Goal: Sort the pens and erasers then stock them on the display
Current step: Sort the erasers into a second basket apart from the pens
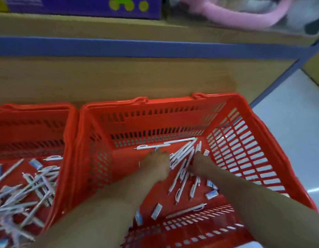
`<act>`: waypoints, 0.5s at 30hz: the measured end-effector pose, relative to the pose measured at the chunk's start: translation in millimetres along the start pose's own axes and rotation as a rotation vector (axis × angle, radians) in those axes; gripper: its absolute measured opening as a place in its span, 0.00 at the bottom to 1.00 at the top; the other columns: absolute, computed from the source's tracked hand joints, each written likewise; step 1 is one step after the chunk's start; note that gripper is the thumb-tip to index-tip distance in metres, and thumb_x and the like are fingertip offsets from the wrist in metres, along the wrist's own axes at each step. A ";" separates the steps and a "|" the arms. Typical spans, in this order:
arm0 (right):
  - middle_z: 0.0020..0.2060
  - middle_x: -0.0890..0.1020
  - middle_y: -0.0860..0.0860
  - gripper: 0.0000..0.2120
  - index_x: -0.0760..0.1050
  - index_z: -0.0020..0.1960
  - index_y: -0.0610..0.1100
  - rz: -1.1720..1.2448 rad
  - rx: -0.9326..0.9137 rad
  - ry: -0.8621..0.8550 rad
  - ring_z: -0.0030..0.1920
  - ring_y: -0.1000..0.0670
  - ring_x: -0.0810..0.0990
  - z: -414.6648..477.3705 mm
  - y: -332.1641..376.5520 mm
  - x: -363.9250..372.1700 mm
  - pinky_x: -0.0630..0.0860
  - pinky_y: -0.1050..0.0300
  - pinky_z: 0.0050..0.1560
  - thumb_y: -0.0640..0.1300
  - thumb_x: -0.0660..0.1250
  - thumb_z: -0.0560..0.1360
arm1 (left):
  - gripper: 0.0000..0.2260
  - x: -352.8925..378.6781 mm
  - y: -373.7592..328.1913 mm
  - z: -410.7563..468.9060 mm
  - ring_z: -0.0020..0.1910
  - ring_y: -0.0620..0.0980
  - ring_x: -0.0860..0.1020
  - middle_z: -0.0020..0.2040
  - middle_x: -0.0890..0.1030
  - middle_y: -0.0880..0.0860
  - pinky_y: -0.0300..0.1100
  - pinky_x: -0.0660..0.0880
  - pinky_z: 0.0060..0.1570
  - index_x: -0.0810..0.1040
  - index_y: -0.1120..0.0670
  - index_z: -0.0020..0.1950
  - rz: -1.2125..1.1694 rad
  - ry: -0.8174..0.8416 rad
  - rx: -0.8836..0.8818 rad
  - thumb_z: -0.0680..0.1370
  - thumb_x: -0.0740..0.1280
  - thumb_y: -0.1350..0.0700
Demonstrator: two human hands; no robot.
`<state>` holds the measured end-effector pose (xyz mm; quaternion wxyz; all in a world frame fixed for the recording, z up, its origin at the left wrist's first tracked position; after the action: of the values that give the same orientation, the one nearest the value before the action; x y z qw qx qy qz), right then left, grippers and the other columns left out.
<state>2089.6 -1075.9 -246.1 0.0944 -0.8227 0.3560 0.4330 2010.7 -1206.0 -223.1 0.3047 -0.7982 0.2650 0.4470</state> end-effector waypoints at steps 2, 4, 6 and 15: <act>0.61 0.76 0.41 0.20 0.68 0.64 0.39 0.004 0.027 -0.100 0.62 0.40 0.75 1.2 -1.3 -1.0 0.71 0.52 0.59 0.47 0.64 0.75 | 0.20 24.5 -13.7 8.7 0.65 0.60 0.68 0.65 0.69 0.57 0.51 0.68 0.64 0.66 0.57 0.67 0.004 0.011 0.013 0.75 0.60 0.57; 0.59 0.78 0.41 0.19 0.66 0.62 0.39 0.062 0.051 -0.139 0.61 0.40 0.76 5.2 -4.6 2.1 0.72 0.52 0.57 0.46 0.64 0.74 | 0.27 36.2 -23.4 15.0 0.69 0.59 0.63 0.71 0.62 0.55 0.52 0.65 0.67 0.56 0.57 0.74 -0.053 0.015 -0.017 0.76 0.59 0.59; 0.60 0.77 0.40 0.17 0.65 0.62 0.38 0.082 0.080 -0.145 0.62 0.39 0.75 9.9 -10.4 2.8 0.71 0.52 0.58 0.42 0.62 0.75 | 0.25 34.7 -26.7 20.0 0.69 0.58 0.62 0.73 0.60 0.54 0.50 0.65 0.66 0.53 0.57 0.75 -0.056 -0.025 -0.056 0.78 0.52 0.59; 0.60 0.76 0.38 0.18 0.68 0.62 0.35 0.278 0.147 0.029 0.62 0.38 0.75 19.4 -16.7 18.4 0.74 0.52 0.59 0.40 0.63 0.75 | 0.14 43.7 -3.0 16.8 0.58 0.59 0.77 0.59 0.78 0.58 0.50 0.74 0.55 0.71 0.58 0.61 -0.021 -0.007 -0.231 0.77 0.55 0.65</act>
<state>2095.0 -1064.0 -274.8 0.0882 -0.7626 0.4983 0.4030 2023.6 -1198.3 -267.6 0.2162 -0.8292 0.2024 0.4741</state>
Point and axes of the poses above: each hand's wrist, its own z-axis towards the middle knuckle, its own x-axis out of the palm, y = z × x, the point moved 8 cm from there along z, towards the middle knuckle
